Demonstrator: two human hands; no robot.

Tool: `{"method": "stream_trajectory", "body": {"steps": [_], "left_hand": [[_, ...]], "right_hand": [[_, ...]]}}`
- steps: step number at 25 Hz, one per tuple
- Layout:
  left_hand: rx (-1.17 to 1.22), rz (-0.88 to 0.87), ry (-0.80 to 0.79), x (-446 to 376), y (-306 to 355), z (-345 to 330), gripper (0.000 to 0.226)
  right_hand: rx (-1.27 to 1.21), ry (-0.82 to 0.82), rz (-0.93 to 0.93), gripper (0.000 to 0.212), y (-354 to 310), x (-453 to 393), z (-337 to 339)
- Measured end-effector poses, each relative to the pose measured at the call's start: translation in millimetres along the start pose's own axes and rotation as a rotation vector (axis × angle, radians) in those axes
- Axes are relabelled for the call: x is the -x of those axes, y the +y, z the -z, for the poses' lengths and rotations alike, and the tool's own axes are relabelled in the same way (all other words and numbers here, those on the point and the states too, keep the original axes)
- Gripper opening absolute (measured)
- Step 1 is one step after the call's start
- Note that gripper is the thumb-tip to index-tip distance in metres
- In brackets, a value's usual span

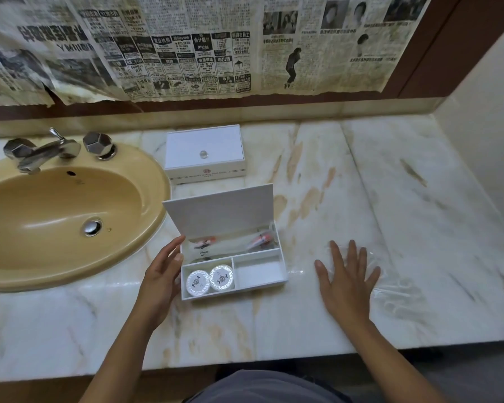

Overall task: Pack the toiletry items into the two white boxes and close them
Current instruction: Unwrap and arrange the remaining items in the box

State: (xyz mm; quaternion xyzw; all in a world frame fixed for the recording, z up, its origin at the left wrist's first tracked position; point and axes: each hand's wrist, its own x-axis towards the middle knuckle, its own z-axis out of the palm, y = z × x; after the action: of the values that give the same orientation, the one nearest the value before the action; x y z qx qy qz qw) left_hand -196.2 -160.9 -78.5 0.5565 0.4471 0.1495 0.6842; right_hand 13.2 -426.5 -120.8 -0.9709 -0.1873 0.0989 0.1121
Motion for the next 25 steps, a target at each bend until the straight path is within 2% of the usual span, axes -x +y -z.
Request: {"method": "stream_trajectory", "body": {"steps": [8, 15, 20, 25], "left_hand": [[0.017, -0.007, -0.019, -2.0, -1.9, 1.2, 0.034], [0.027, 0.002, -0.012, -2.2, -2.2, 1.7, 0.034], [0.033, 0.006, -0.007, 0.6, 1.4, -1.0, 0.033], [0.029, 0.003, -0.004, 2.9, 3.8, -2.3, 0.034]], "right_hand": [[-0.056, -0.027, 0.201, 0.068, -44.1, 14.9, -16.1], [-0.067, 0.05, 0.219, 0.072, -46.0, 14.2, -6.7], [-0.111, 0.141, 0.137, 0.063, -36.4, 15.4, 7.9], [-0.104, 0.236, -0.094, 0.063, -0.4, 10.5, 16.3]]}}
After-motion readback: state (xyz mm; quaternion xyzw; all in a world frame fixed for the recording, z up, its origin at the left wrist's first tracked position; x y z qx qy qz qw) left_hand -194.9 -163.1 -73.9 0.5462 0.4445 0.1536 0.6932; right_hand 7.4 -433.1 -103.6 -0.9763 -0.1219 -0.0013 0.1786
